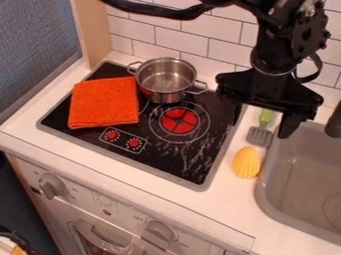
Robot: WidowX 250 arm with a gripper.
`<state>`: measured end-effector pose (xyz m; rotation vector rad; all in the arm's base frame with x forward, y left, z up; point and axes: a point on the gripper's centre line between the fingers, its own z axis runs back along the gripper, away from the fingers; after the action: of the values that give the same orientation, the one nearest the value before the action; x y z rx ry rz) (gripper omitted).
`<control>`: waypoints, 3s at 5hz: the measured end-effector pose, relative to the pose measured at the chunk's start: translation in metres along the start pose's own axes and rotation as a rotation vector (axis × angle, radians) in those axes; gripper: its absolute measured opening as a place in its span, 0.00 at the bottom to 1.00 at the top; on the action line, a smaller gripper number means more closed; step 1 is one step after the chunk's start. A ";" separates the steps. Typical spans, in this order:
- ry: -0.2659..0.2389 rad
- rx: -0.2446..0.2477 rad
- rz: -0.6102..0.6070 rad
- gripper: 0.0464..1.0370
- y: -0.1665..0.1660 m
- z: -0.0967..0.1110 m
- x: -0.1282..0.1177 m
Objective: Move the silver pot to the bottom right corner of the burner
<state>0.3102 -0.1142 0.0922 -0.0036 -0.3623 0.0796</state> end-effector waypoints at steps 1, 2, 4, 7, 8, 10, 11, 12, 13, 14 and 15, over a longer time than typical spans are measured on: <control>0.029 0.016 -0.011 0.96 0.002 -0.009 -0.006; 0.047 0.052 0.015 0.96 0.024 -0.013 -0.003; 0.063 0.113 0.050 0.96 0.061 -0.016 0.004; 0.013 0.133 0.147 0.96 0.094 -0.040 0.068; 0.023 0.132 0.175 0.96 0.102 -0.052 0.086; 0.083 0.170 0.249 0.96 0.117 -0.076 0.097; 0.098 0.176 0.271 0.96 0.118 -0.084 0.102; 0.118 0.189 0.301 0.96 0.129 -0.097 0.102; 0.122 0.197 0.310 0.89 0.133 -0.105 0.105; 0.136 0.211 0.334 0.60 0.138 -0.113 0.101; 0.129 0.219 0.339 0.30 0.140 -0.112 0.101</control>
<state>0.4338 0.0341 0.0205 0.1459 -0.2196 0.4519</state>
